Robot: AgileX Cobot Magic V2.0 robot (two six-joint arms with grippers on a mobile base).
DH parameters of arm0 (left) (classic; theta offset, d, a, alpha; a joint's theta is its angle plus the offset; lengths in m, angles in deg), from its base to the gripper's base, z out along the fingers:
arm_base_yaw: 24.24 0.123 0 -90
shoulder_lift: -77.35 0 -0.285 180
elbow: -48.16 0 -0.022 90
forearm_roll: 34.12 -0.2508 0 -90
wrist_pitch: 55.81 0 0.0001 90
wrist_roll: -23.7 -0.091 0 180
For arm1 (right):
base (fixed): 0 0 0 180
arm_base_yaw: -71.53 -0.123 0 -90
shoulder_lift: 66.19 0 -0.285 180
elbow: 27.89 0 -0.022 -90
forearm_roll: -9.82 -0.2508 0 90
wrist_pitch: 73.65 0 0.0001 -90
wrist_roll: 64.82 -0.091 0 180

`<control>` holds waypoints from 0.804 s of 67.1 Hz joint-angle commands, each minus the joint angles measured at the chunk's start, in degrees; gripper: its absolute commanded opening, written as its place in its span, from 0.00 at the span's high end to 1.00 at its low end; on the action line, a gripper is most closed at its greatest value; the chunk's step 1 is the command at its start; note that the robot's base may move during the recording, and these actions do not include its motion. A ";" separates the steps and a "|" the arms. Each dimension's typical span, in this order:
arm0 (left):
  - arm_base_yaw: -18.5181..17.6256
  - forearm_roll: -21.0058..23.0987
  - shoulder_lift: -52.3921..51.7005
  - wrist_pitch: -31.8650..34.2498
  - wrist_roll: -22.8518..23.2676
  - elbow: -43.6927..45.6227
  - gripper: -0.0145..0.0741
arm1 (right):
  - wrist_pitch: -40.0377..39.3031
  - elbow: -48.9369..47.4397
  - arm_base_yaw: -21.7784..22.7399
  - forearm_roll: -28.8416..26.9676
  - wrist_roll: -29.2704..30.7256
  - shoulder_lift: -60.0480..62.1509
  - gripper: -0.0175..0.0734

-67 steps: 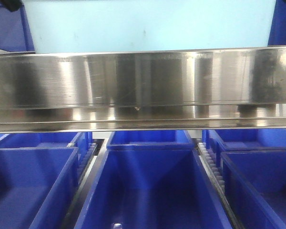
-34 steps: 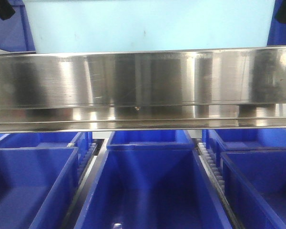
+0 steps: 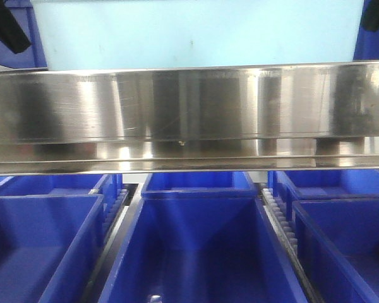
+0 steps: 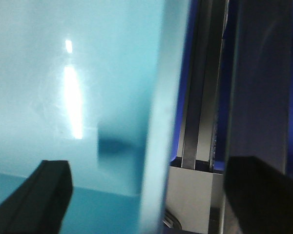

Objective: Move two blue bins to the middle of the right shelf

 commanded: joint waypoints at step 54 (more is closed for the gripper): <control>-0.46 3.42 -6.74 2.69 0.36 0.13 0.96 | -3.88 1.87 0.16 -0.01 0.11 7.38 0.98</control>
